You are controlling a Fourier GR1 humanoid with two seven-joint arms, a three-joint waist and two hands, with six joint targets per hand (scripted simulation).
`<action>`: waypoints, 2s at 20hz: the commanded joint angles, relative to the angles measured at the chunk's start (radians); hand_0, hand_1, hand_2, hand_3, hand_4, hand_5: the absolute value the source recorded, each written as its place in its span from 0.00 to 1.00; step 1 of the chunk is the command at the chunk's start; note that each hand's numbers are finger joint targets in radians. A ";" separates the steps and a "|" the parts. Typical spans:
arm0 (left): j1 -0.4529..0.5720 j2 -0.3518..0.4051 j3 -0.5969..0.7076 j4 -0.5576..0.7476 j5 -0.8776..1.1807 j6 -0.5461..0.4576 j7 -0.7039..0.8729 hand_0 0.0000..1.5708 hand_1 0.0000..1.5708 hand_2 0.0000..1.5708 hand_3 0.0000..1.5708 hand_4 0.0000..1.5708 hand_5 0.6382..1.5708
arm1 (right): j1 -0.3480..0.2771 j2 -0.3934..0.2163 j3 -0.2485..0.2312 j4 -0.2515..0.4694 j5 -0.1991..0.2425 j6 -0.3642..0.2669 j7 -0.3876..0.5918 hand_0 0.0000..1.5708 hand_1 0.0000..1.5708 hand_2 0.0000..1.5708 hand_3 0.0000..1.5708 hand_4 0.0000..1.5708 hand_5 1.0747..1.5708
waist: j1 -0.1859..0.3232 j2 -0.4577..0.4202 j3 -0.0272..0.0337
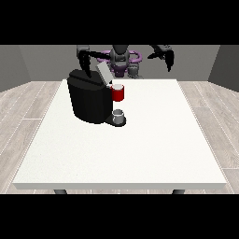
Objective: Insert the coffee pod into the coffee machine and close the lid
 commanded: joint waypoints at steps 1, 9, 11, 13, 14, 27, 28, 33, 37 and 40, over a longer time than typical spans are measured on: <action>0.065 0.020 -0.012 -0.076 0.023 -0.012 0.009 0.00 0.00 0.00 0.00 0.24 1.00 | -0.031 0.012 0.018 0.029 0.004 -0.001 -0.022 0.00 0.00 0.00 0.00 0.00 1.00 | -0.013 0.026 0.0000; 0.068 0.056 0.008 -0.095 0.011 0.040 0.050 0.00 0.00 0.00 0.00 0.19 1.00 | -0.089 0.051 0.082 0.034 0.039 -0.008 0.016 0.00 0.00 0.00 0.00 0.00 1.00 | -0.047 0.037 -0.0002; 0.068 0.073 0.019 -0.080 0.032 0.012 -0.011 0.00 0.00 0.00 0.00 0.22 1.00 | -0.119 0.008 0.048 0.059 0.028 0.022 -0.055 0.00 0.00 0.00 0.00 0.11 1.00 | -0.035 0.105 -0.0001; 0.052 0.069 -0.001 -0.140 0.044 0.007 0.075 0.00 0.00 0.00 0.00 0.22 1.00 | -0.169 -0.031 0.032 0.088 0.034 0.020 -0.008 0.00 0.00 0.00 0.00 0.13 1.00 | -0.008 0.081 0.0000; 0.091 0.045 -0.020 -0.145 0.026 0.031 0.059 0.00 0.00 0.00 0.00 0.22 1.00 | -0.146 0.015 0.050 0.085 0.033 0.007 -0.030 0.00 0.00 0.00 0.00 0.10 1.00 | -0.011 0.072 0.0000; 0.048 0.075 -0.029 -0.115 0.014 0.016 -0.001 0.00 0.00 0.00 0.00 0.24 1.00 | -0.324 0.004 0.103 0.064 0.107 -0.009 0.001 0.00 0.00 0.00 0.00 0.00 1.00 | 0.040 0.158 -0.0004; 0.040 0.071 -0.029 -0.147 0.021 0.023 0.062 0.00 0.00 0.00 0.00 0.21 1.00 | -0.258 0.048 0.132 0.061 0.133 -0.040 -0.047 0.00 0.00 0.00 0.00 0.00 1.00 | 0.053 0.130 0.0002; 0.003 0.050 -0.049 -0.111 0.026 0.012 0.037 0.00 0.00 0.00 0.00 0.25 1.00 | -0.355 0.031 0.179 0.012 0.189 -0.053 0.075 0.00 0.00 0.00 0.00 0.06 1.00 | 0.098 0.150 -0.0010; -0.042 0.068 -0.039 -0.129 0.038 0.000 0.037 0.00 0.00 0.00 0.00 0.28 1.00 | -0.378 -0.020 0.159 -0.020 0.208 -0.065 0.078 0.00 0.00 0.00 0.00 0.19 1.00 | 0.143 0.189 0.0000; -0.065 0.069 -0.051 -0.119 0.034 -0.010 0.021 0.00 0.00 0.00 0.00 0.24 1.00 | -0.412 -0.022 0.151 -0.034 0.209 -0.070 0.118 0.00 0.00 0.00 0.00 0.15 1.00 | 0.175 0.230 -0.0003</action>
